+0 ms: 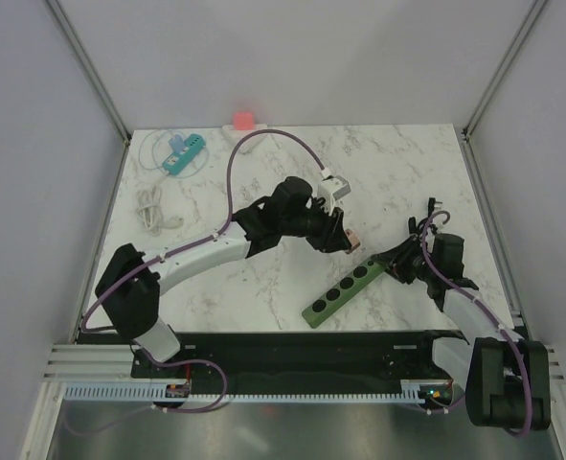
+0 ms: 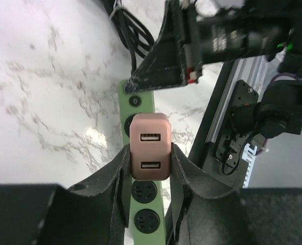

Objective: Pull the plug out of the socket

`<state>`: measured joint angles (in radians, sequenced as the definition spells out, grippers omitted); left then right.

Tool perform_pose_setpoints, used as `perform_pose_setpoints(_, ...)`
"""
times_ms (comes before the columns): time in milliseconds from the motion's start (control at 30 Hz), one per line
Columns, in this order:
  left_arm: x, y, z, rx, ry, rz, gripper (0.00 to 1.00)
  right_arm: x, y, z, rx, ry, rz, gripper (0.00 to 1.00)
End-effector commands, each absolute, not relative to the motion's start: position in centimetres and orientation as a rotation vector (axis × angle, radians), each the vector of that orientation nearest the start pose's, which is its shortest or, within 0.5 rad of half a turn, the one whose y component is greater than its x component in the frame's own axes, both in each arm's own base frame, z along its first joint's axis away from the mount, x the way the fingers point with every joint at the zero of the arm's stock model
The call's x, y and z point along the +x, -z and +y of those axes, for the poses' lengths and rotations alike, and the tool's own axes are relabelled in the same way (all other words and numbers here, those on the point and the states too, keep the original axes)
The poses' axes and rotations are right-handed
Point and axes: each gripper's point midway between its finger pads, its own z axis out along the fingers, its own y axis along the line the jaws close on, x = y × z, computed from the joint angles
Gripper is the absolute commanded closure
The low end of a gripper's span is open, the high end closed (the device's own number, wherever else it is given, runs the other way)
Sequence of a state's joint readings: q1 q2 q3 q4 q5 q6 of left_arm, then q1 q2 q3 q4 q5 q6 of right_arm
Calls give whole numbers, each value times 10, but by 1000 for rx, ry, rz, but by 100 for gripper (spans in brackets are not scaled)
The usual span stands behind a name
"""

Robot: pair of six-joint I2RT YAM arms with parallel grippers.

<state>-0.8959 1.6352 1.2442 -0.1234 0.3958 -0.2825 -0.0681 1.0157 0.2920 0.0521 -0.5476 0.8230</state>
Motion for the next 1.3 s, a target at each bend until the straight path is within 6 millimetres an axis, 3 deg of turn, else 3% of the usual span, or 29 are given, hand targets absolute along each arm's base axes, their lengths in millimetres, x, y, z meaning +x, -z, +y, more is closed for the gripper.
perform_pose_setpoints(0, 233, -261, -417, 1002, 1100, 1727, 98, 256, -44, 74, 700, -781, 2255, 100)
perform_pose_setpoints(67, 241, -268, -407, 923, 1017, 1721, 98, 255, -43, 74, 709, -784, 2256, 100)
perform_pose_setpoints(100, 256, -260, -396, 835, 923, 1763, 98, 255, -43, 75, 709, -786, 2257, 100)
perform_pose_setpoints(167, 272, -265, -379, 682, 837, 1805, 98, 256, -44, 76, 707, -794, 2253, 100)
perform_pose_setpoints(200, 284, -255, -361, 598, 728, 1858, 98, 256, -45, 76, 706, -796, 2250, 100)
perform_pose_setpoints(267, 291, -249, -340, 495, 660, 1917, 98, 258, -48, 76, 694, -800, 2245, 100)
perform_pose_setpoints(433, 307, -192, -263, 204, 477, 2151, 98, 261, -51, 76, 675, -796, 2242, 100)
perform_pose_setpoints(467, 301, -173, -248, 132, 463, 2207, 98, 262, -53, 76, 674, -800, 2241, 100)
perform_pose_setpoints(633, 310, -123, -179, -260, 462, 2326, 98, 267, -59, 80, 663, -831, 2230, 100)
perform_pose_setpoints(800, 325, -98, -159, -401, 533, 2293, 98, 271, -64, 81, 655, -849, 2220, 100)
perform_pose_setpoints(900, 335, -92, -155, -395, 518, 2317, 98, 271, -65, 82, 651, -857, 2217, 100)
perform_pose_setpoints(1133, 338, -63, -167, -370, 660, 2386, 92, 271, -62, 86, 650, -886, 2218, 100)
perform_pose_setpoints(1233, 340, -60, -166, -357, 667, 2378, 73, 273, -62, 86, 649, -890, 2218, 100)
perform_pose_setpoints(1267, 339, -60, -165, -356, 664, 2378, 57, 275, -63, 86, 652, -892, 2217, 100)
